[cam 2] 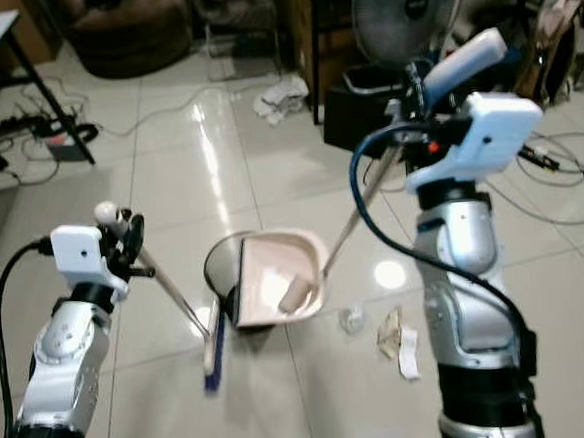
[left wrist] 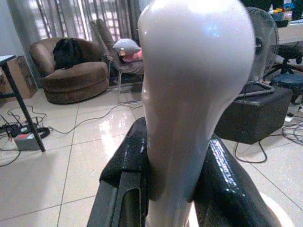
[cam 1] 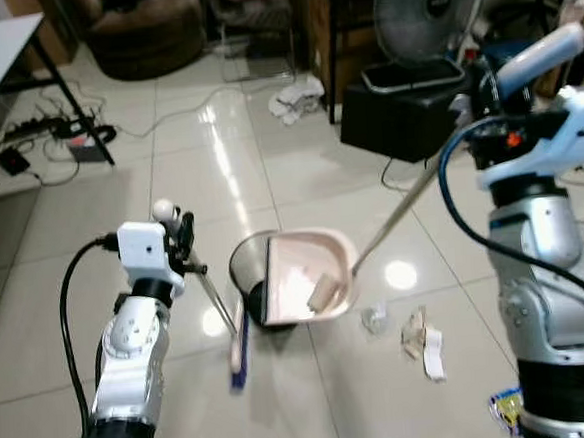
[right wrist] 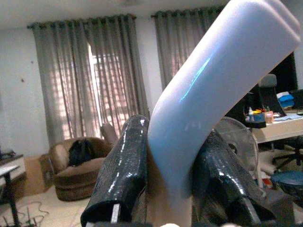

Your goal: Sweep floor

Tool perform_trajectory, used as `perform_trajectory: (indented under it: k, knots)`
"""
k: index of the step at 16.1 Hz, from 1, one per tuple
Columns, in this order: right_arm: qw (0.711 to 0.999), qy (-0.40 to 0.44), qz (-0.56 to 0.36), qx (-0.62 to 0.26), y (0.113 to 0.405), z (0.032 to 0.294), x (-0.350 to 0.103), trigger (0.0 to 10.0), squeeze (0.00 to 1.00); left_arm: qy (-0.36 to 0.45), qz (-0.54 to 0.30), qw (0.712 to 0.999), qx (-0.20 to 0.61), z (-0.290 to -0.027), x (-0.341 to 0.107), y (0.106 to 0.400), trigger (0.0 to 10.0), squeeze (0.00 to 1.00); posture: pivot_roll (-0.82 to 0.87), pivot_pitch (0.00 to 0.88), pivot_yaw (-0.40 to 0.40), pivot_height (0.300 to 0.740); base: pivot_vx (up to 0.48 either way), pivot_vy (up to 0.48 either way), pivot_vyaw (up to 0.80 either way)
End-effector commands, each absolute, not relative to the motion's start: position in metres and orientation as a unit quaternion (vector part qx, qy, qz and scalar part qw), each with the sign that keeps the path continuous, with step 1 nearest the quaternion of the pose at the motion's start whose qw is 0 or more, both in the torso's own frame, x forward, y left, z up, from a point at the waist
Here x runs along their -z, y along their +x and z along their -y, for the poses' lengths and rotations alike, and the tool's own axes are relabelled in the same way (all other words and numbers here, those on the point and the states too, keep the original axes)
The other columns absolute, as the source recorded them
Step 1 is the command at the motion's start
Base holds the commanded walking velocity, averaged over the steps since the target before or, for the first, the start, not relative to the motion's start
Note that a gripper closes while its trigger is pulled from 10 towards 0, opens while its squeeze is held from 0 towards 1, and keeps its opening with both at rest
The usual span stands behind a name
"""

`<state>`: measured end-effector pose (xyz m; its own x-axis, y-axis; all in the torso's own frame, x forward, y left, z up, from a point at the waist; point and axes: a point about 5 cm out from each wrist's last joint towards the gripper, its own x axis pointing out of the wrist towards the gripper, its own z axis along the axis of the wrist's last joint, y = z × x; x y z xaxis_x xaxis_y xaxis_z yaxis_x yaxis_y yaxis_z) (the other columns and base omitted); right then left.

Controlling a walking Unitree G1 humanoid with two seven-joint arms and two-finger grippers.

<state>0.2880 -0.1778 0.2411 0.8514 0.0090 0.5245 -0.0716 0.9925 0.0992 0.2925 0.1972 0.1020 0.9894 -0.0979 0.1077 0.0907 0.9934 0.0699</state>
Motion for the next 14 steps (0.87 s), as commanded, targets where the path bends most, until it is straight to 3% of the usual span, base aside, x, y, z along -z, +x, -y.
perform_trajectory:
  k: [1, 4, 11, 14]
  knots:
    - [0.951, 0.064, 0.301, -0.034, 0.286, 0.175, -0.258, 10.0, 0.00, 0.041, 0.081, 0.995, 0.046, -0.198, -0.114, 0.294, 10.0, 0.00, -0.02, 0.023, 0.082, 0.740, 0.398, 0.000, 0.00]
    - [0.952, 0.070, 0.295, -0.035, 0.288, 0.175, -0.257, 10.0, 0.00, 0.044, 0.083, 0.995, 0.043, -0.199, -0.116, 0.292, 10.0, 0.00, -0.01, 0.027, 0.082, 0.740, 0.399, 0.000, 0.14]
    - [0.952, 0.089, 0.293, -0.022, 0.287, 0.178, -0.254, 10.0, 0.00, 0.054, 0.075, 0.995, 0.040, -0.207, -0.116, 0.291, 10.0, 0.00, 0.00, 0.037, 0.089, 0.740, 0.399, 0.000, 0.69]
    - [0.949, 0.111, 0.294, -0.009, 0.289, 0.185, -0.255, 10.0, 0.00, 0.056, 0.067, 0.995, 0.045, -0.208, -0.114, 0.290, 10.0, 0.00, 0.00, 0.038, 0.095, 0.740, 0.359, 0.000, 0.00]
